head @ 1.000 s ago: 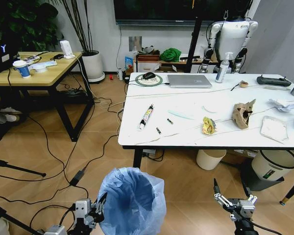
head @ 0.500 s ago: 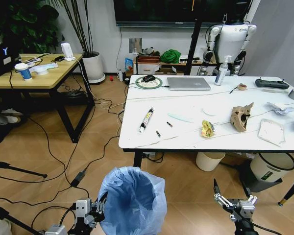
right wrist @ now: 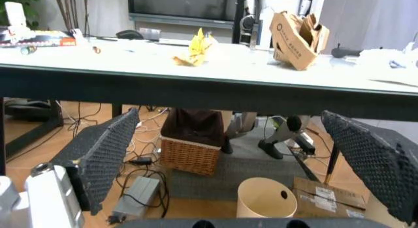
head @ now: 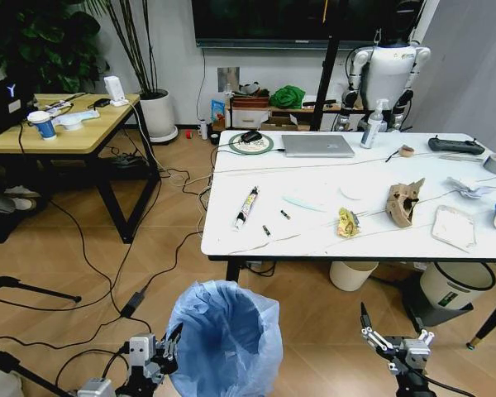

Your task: Pick up the trash bin and place the trash from the table into it.

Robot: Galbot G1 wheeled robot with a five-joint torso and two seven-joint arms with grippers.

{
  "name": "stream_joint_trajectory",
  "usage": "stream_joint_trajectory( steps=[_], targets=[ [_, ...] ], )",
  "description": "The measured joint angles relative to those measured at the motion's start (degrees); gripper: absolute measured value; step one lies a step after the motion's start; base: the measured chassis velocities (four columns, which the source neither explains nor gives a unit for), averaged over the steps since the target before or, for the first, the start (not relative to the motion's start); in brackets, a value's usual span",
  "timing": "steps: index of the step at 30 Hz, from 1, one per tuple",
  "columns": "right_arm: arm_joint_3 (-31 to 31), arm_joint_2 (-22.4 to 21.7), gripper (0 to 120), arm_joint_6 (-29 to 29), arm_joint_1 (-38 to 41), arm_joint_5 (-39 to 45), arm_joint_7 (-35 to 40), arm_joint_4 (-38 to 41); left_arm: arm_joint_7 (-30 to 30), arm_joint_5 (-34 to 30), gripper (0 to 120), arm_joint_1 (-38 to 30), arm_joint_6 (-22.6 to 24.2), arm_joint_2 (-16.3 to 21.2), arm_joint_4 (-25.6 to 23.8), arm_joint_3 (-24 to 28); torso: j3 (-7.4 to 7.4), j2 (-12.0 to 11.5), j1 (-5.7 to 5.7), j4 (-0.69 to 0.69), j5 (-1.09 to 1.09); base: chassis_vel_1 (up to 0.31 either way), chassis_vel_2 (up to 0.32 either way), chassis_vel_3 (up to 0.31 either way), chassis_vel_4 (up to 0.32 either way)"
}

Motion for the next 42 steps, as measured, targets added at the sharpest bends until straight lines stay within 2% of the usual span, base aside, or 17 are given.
stream_joint_trajectory(
  steps=[12, 18, 33, 41, 42],
  targets=[
    [0.0, 0.0, 100, -0.1, -0.1, 0.0, 0.0, 0.2, 0.0, 0.0, 0, -0.3, 0.0, -0.1, 0.2, 0.0, 1.92, 3.5, 1.55, 0.0, 0.0, 0.0, 0.0, 0.0, 0.0],
    [-0.1, 0.0, 100, -0.1, 0.0, -0.1, 0.0, -0.1, -1.1, 1.5, 0, -0.5, -3.1, -0.5, 1.0, 0.1, 3.05, 5.5, 2.42, 0.0, 0.0, 0.0, 0.0, 0.0, 0.0],
    [-1.1, -0.1, 100, 0.7, -0.8, 0.1, 0.5, 0.7, -0.6, 2.5, 0, -0.1, -2.5, -0.4, 0.1, -0.4, 3.24, 5.7, 2.51, 0.0, 0.0, 0.0, 0.0, 0.0, 0.0],
    [-2.3, -7.1, 100, -2.9, -1.8, 3.4, 3.2, 8.9, 1.1, -1.4, 0, -0.2, 1.8, 0.3, -1.3, -1.9, 3.12, 5.5, 2.41, -0.01, 0.0, 0.0, 0.0, 0.0, 0.0],
    [-2.5, -9.1, 100, -4.3, -2.1, 5.1, 3.9, 11.6, 1.3, -1.8, 0, 0.1, 2.2, 0.3, -1.4, -1.9, 3.1, 5.5, 2.4, 0.0, 0.01, 0.0, 0.0, 0.0, 0.0]
  ],
)
